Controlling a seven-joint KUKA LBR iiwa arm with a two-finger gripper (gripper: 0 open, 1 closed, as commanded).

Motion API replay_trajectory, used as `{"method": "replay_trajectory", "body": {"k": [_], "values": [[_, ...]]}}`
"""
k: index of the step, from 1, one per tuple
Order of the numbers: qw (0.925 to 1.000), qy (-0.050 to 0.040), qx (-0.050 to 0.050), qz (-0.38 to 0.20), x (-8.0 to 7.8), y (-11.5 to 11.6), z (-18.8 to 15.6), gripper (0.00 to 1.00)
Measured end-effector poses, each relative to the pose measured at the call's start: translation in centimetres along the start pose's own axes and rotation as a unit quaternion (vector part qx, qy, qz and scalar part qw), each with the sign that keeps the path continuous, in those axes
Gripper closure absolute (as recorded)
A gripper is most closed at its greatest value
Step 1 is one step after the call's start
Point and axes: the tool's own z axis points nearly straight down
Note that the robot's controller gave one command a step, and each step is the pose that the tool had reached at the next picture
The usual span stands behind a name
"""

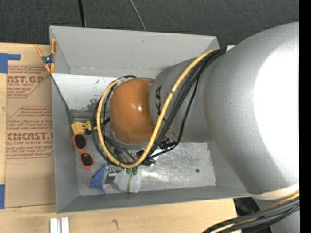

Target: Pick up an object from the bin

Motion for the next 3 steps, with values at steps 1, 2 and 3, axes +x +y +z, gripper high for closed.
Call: {"method": "replay_trajectory", "body": {"k": [1, 2, 3], "values": [[1.0, -0.0036, -0.002, 0.0, -0.2, 0.1, -0.4, 0.0], [0.9976, -0.0068, -0.002, -0.069, -0.3, 1.2, 2.1, 0.0], [0.9961, -0.0036, -0.002, -0.089, 0.0, 1.3, 4.1, 0.0]]}}
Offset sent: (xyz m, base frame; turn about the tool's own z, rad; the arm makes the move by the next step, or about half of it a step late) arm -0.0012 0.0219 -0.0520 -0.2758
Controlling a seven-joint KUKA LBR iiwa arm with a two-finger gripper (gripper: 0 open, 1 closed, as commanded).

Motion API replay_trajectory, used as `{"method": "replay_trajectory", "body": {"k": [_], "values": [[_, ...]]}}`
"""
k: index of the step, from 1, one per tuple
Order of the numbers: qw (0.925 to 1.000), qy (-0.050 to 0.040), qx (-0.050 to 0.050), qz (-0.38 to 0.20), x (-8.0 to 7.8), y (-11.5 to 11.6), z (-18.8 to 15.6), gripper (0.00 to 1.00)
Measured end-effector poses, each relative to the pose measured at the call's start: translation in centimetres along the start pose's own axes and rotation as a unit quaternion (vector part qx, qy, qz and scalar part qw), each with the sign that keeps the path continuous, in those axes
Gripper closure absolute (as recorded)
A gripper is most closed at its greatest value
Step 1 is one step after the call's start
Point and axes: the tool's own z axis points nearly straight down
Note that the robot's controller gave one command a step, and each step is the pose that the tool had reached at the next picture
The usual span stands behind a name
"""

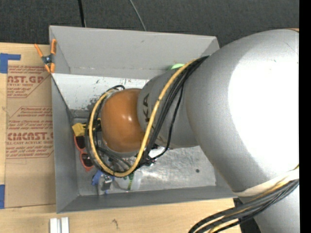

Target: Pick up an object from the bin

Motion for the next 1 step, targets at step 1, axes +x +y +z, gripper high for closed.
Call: {"method": "replay_trajectory", "body": {"k": [1], "values": [[0.9998, 0.0024, -0.001, -0.019, -0.63, 0.17, 0.68, 1.0]]}}
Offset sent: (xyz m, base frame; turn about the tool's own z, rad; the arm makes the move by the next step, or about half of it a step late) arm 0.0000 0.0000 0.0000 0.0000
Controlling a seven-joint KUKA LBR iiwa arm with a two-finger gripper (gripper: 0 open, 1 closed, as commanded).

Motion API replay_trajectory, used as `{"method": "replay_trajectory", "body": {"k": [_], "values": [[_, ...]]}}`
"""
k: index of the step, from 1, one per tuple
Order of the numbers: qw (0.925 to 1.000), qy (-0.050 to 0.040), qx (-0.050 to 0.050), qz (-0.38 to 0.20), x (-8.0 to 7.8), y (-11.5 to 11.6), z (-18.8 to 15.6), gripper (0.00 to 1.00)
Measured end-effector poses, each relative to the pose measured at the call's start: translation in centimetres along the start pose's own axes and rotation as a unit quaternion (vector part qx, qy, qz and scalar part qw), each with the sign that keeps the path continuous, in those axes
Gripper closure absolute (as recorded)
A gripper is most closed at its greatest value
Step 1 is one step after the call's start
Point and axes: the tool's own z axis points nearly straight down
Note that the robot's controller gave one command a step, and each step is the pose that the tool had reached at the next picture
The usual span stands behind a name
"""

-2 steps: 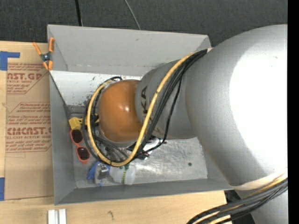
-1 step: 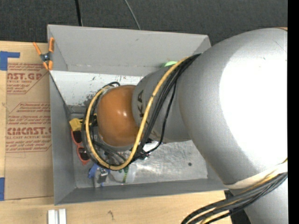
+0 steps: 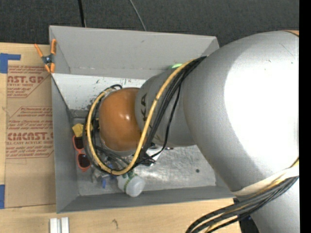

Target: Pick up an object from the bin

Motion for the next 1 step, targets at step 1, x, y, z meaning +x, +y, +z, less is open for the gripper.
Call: {"method": "replay_trajectory", "body": {"k": [1], "values": [[1.0, -0.0007, 0.0, 0.0, -0.03, -0.01, -0.01, 1.0]]}}
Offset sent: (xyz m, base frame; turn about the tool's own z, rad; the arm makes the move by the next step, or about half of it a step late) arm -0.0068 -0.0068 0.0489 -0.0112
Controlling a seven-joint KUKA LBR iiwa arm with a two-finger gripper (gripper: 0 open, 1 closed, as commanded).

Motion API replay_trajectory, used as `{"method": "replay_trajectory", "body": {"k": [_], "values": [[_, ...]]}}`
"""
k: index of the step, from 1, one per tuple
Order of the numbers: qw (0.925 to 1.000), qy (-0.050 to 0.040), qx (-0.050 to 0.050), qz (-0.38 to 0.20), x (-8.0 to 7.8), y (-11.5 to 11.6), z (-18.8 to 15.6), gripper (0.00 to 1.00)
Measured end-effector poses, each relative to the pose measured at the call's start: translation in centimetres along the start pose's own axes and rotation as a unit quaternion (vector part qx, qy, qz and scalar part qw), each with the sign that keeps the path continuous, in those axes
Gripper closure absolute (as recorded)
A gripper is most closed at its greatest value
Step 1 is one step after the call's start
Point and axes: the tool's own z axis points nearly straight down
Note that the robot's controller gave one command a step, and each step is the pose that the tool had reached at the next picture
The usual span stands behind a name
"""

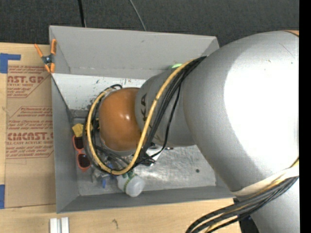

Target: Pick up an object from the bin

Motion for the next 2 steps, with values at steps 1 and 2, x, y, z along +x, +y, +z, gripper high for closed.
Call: {"method": "replay_trajectory", "body": {"k": [1, 2], "values": [[1.0, -0.0014, 0.002, -0.006, 0.8, -0.4, -4.0, 1.0], [0.9997, -0.0047, 0.002, -0.023, -0.1, -0.1, -5.8, 1.0]]}}
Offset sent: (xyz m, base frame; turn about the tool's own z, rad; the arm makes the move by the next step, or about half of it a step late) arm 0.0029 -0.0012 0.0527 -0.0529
